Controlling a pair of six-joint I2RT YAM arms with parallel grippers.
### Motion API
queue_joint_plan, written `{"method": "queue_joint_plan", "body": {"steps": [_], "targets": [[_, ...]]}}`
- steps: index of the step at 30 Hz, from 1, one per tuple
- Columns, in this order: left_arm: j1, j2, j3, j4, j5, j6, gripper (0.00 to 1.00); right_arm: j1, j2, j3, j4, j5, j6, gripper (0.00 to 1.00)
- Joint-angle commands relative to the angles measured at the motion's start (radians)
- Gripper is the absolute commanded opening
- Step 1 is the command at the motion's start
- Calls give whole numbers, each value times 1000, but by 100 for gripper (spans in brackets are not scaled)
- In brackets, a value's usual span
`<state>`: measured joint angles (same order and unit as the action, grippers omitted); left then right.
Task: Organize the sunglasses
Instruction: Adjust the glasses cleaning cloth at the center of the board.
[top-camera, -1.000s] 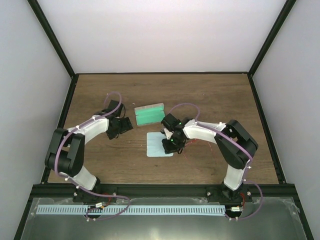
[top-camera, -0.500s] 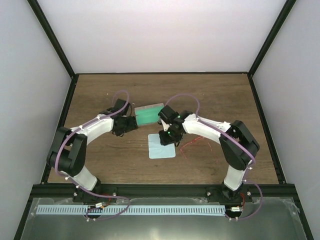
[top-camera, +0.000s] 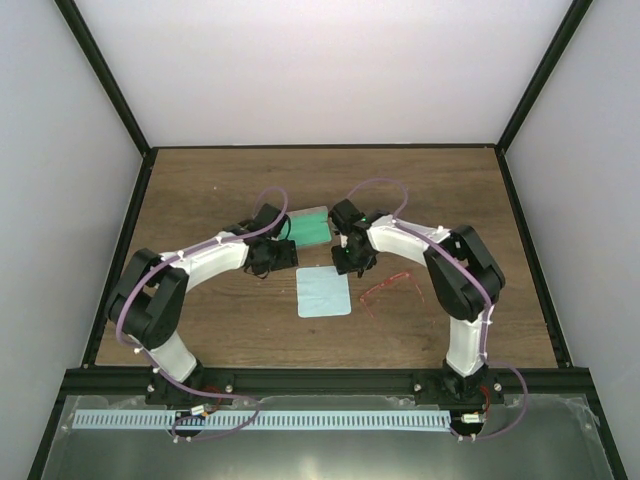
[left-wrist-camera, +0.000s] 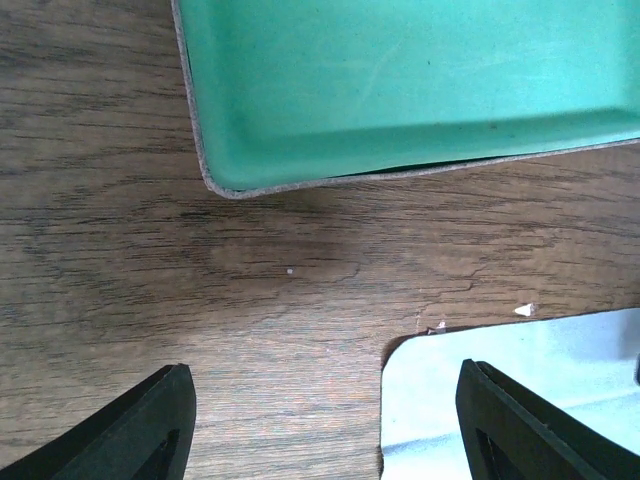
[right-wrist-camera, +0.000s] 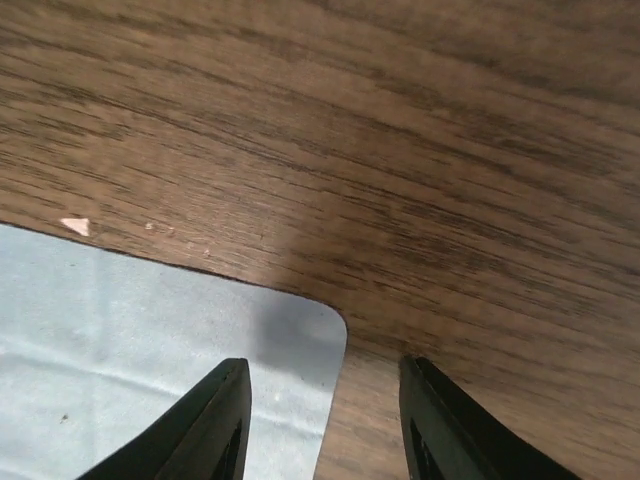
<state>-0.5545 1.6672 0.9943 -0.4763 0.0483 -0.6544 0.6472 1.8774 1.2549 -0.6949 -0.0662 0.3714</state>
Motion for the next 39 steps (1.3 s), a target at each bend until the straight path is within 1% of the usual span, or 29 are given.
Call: {"method": "queue_joint_plan", "body": {"steps": [1,7,12,20,27,31,39], "targets": [[1,-1,-2,12,-14,-4,73,6,43,59,13,25,-25,41],[1,-7,-12,15,-13,-10,72,6,80,77,11,22,-30,36],[1,-9,-13,7,-23,-8,72,6,86,70,4,24,-28,29],[2,2,-10,8,-30,-5,72,6,86,57,0,17,-29,14],[2,11,-9,8,-30,-7,73,6,83,55,-6,-1,-29,7],[2,17,-7,12,-29,-8,73,6,80,52,-9,0,-29,1],[2,14,-3,11,-28,-7,73,6,34,80,-24,1,-19,1]]}}
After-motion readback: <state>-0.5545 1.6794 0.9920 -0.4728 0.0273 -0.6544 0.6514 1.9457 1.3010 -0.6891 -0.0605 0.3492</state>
